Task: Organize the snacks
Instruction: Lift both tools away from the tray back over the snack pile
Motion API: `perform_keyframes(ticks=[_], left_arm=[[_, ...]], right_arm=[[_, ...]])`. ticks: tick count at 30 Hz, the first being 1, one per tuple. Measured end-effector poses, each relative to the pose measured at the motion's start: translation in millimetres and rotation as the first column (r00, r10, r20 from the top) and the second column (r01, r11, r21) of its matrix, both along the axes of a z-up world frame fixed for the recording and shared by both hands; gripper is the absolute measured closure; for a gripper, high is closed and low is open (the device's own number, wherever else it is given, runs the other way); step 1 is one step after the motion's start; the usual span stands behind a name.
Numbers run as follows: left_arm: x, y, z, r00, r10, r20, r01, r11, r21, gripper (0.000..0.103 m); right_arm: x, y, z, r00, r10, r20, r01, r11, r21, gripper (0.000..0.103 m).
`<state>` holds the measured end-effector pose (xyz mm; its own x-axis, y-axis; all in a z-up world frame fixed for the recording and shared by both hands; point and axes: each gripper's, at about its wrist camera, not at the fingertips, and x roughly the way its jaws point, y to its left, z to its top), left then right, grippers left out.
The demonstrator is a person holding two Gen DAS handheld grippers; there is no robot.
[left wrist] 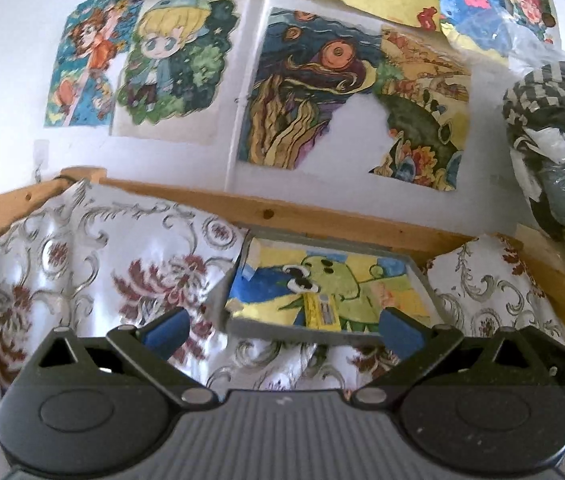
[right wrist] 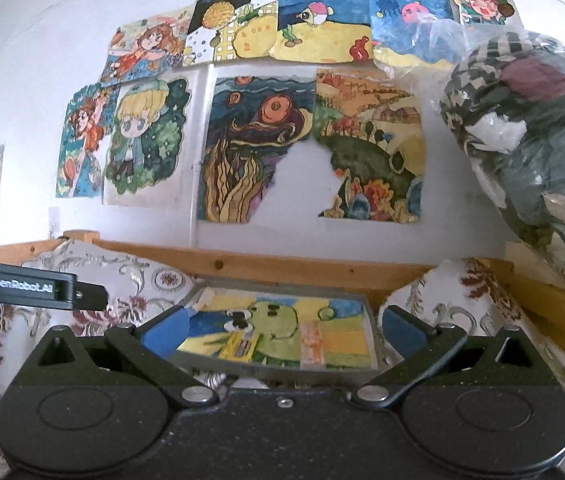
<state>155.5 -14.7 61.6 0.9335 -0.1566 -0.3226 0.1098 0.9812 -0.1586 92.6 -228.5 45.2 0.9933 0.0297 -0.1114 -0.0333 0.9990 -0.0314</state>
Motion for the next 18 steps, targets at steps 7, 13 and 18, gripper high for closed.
perform_keyframes(ticks=[7, 13, 18], left_arm=[[-25.7, 17.0, -15.5, 0.999, 0.019, -0.026, -0.019, 1.000, -0.013, 0.000], [-41.6, 27.4, -29.1, 0.998, 0.028, -0.063, -0.028, 1.000, 0.004, 0.000], [-45.0, 37.1, -49.1, 0.979, 0.027, -0.202, -0.027, 1.000, 0.000, 0.000]], right_arm=[[-20.1, 8.9, -10.3, 0.999, -0.010, -0.038, 0.010, 1.000, 0.001, 0.001], [-30.2, 17.2, -22.4, 0.995, -0.002, -0.096, 0.002, 1.000, 0.000, 0.001], [-31.9, 25.0, -34.1, 0.983, 0.021, -0.182, -0.025, 1.000, -0.019, 0.001]])
